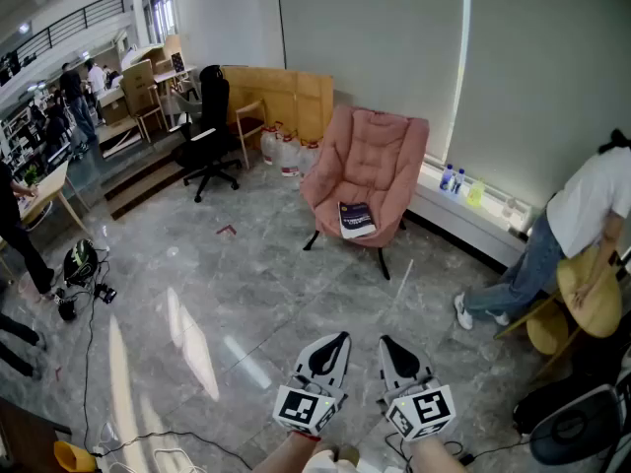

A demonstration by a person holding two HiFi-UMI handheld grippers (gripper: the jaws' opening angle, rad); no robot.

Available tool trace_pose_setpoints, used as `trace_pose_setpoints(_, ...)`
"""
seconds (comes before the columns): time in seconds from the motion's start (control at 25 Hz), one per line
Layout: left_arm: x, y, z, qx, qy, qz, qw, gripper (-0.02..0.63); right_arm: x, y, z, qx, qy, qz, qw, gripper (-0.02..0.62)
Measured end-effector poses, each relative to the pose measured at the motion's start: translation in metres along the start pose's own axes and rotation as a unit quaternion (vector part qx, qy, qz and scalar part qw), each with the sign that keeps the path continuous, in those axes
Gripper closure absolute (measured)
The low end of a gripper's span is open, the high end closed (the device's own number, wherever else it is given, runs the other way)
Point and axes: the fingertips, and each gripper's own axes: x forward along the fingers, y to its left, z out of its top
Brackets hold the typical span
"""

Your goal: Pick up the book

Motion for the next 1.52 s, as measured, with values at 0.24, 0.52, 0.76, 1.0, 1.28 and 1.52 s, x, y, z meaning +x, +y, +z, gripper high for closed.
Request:
trace_pose_setpoints(0.24,0.012,-0.003,-0.004,0.0,0.001,0.011,0.9999,0.595,0.002,-0.015,0.003,-0.001,-0.005,0.005,1.0,0.583)
trace_pose_setpoints(0.52,0.02,0.001,0.001,0.003,-0.012,0.028,0.9995,0.595,0.001,-0.026,0.01,-0.007,-0.011,0.009,1.0,0.583)
trace_pose_setpoints(0.76,0.02,-0.004,-0.009,-0.003,-0.008,0.036,0.9993,0.595,-0.003,-0.032,-0.001,-0.011,0.0,0.015,1.0,0.583)
trace_pose_setpoints(1.0,0.032,0.005,-0.023,-0.018,0.003,0.042,0.999,0.595,0.006,-0.046,-0.01,-0.011,0.011,0.01,1.0,0.583)
trace_pose_setpoints(1.28,0.076,0.022,-0.031,-0.02,0.002,0.034,0.9992,0.595,0.035,-0.08,-0.009,-0.01,0.012,-0.001,1.0,0.583)
trace_pose_setpoints(1.52,0.111,0.041,-0.036,-0.018,0.011,0.025,0.9995,0.595,0.069,-0.104,-0.003,-0.006,0.013,-0.003,1.0,0.583)
